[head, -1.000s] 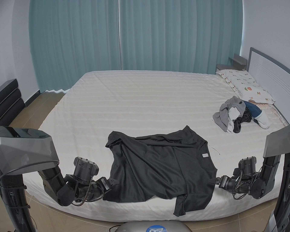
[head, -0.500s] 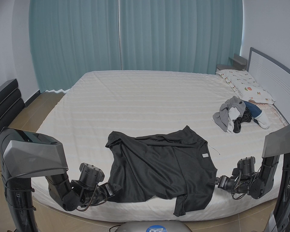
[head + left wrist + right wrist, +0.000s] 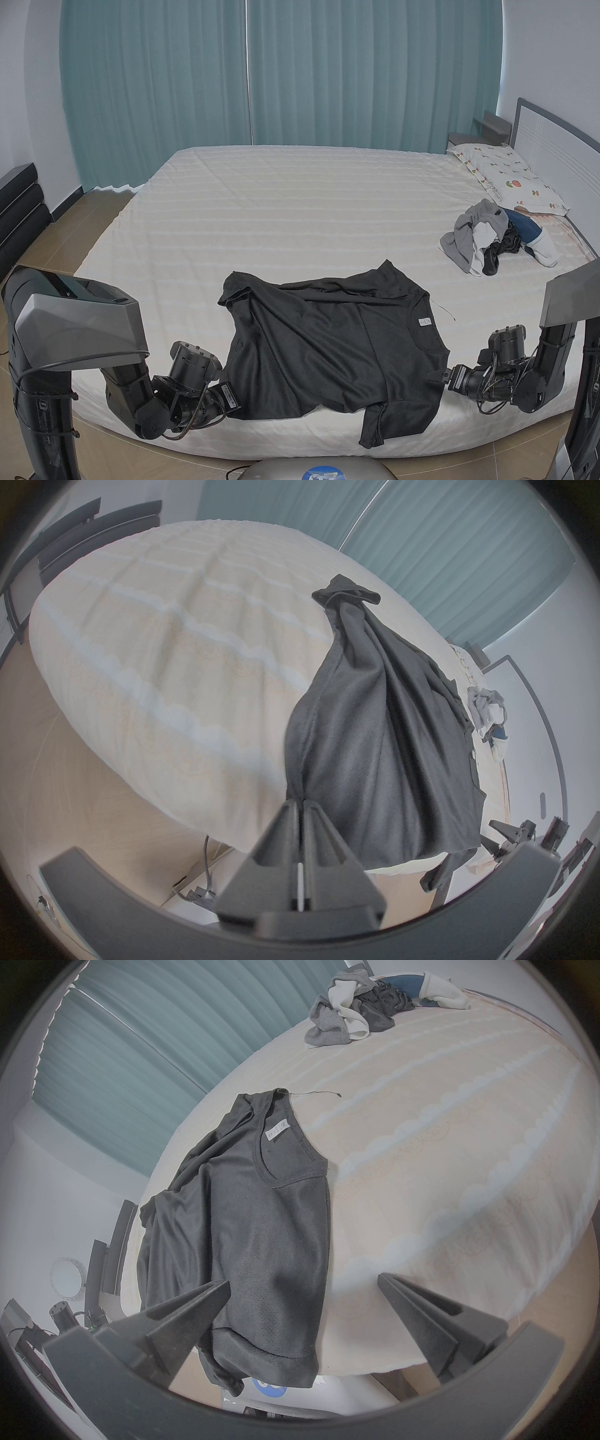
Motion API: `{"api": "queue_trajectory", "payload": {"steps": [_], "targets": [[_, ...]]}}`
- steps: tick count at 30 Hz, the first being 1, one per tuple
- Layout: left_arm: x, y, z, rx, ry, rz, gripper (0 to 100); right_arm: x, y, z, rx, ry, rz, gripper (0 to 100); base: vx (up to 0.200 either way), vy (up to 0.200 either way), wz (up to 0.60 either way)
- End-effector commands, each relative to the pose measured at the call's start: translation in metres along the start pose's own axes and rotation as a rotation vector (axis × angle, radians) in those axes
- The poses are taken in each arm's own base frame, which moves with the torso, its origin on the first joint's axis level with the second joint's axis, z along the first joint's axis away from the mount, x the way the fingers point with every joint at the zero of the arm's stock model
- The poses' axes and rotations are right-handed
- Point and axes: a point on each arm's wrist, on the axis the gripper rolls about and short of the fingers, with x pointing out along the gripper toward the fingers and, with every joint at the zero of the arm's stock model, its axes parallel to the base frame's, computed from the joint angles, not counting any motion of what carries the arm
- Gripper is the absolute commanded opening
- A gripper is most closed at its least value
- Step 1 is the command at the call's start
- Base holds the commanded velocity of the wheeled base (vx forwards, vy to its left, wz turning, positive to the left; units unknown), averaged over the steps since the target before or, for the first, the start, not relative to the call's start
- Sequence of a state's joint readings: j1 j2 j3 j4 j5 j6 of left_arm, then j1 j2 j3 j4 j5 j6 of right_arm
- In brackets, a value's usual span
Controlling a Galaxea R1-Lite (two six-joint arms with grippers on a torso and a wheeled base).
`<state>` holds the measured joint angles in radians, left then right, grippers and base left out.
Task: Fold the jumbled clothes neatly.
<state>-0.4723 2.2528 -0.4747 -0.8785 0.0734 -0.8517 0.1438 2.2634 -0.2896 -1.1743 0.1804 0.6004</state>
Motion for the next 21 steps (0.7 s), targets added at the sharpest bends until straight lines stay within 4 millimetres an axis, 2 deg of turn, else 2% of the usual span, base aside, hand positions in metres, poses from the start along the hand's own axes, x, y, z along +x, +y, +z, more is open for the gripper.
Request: {"api": "queue_trajectory", "payload": {"steps": [1,5,10,16,21], "targets": [[-0.001,0.003,-0.001,-0.001,0.007,0.011,0,0.0,0.0,-0.001,-0.001,0.005,-0.001,100,0.0,0.0,0.0],[-0.004,0.008,0.009,-0.031,-0.022,0.017,0,-0.002,-0.001,-0.004,-0.005,0.015,-0.005,100,0.0,0.0,0.0],[-0.027,0.012,0.038,-0.085,-0.117,-0.007,0,0.0,0.006,-0.011,-0.042,0.034,0.017,100,0.0,0.0,0.0],[-0.042,0.026,0.051,-0.036,-0.131,0.047,0,0.011,0.011,-0.018,-0.077,0.022,0.053,100,0.0,0.0,0.0],[-0.045,0.032,0.062,-0.059,-0.154,0.066,0,0.015,0.01,-0.017,-0.075,0.01,0.052,100,0.0,0.0,0.0]]}}
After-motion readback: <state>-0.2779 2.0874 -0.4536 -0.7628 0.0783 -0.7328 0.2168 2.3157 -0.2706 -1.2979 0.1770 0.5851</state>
